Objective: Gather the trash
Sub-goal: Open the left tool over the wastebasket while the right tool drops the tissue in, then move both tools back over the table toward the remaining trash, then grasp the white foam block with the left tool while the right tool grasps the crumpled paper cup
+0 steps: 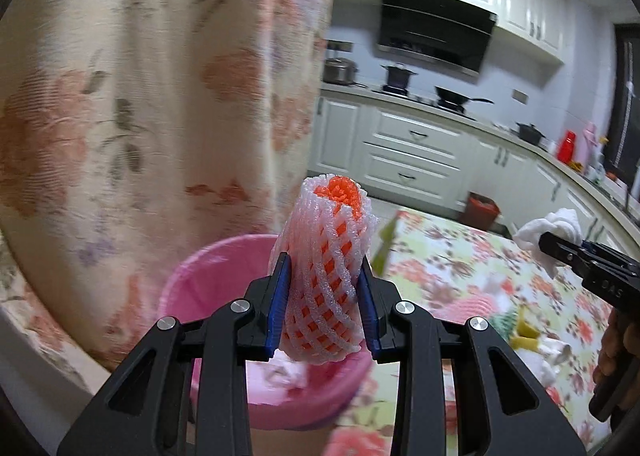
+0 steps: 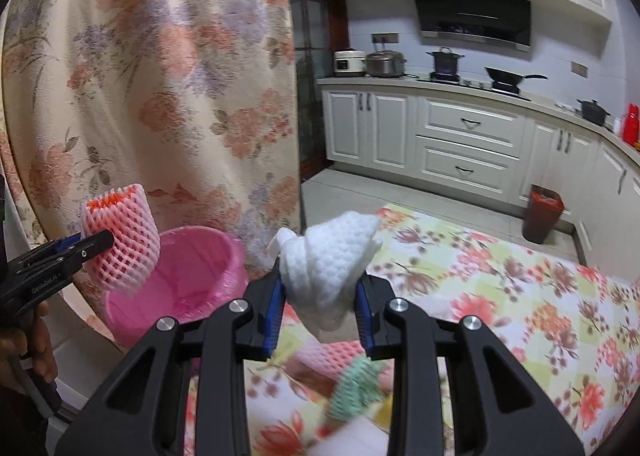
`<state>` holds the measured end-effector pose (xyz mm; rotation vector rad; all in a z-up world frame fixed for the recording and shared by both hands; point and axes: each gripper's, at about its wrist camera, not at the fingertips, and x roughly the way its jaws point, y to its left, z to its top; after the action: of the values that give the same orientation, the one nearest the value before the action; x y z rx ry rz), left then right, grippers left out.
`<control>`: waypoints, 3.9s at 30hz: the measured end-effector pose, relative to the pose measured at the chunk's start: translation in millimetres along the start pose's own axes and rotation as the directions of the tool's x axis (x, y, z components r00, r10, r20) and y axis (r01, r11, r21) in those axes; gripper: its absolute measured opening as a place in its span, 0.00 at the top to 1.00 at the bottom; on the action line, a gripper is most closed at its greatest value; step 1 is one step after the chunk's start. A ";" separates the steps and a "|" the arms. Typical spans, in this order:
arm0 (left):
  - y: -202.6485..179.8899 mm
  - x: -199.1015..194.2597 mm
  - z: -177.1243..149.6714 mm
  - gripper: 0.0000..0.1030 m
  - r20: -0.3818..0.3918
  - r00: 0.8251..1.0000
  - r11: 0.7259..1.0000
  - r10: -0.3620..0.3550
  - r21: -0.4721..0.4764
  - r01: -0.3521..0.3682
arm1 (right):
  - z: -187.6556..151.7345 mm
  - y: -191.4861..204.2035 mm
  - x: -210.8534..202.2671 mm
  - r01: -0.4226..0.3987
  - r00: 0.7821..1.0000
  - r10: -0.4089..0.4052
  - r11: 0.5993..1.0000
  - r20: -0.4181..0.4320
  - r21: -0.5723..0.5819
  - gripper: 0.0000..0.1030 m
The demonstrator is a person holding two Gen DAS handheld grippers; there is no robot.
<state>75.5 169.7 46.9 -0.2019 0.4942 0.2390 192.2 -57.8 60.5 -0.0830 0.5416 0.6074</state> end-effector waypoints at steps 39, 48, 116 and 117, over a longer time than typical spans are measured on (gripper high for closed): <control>53.9 -8.6 2.0 0.31 0.013 0.997 0.993 0.081 -0.083 -0.079 | 30.9 91.9 82.1 -0.224 0.972 0.216 0.971 -0.089 -0.082 0.40; 28.0 -9.9 0.1 0.27 0.013 0.999 0.998 0.043 -0.047 -0.042 | 18.7 35.2 41.2 -0.123 0.992 0.121 0.992 -0.045 -0.034 0.39; -193.0 46.3 -120.7 0.52 -0.334 0.893 0.909 -0.301 0.182 0.374 | -166.1 -154.6 -1.5 0.293 0.905 -0.221 0.943 -0.363 0.158 0.28; -191.4 44.3 -118.3 0.52 -0.326 0.896 0.910 -0.303 0.181 0.373 | -167.4 -156.0 -1.0 0.293 0.904 -0.218 0.943 -0.367 0.160 0.33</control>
<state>113.4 -34.1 -51.2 -0.0841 0.7659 -0.2005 202.4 -225.1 -95.3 -0.0579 0.9187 0.2712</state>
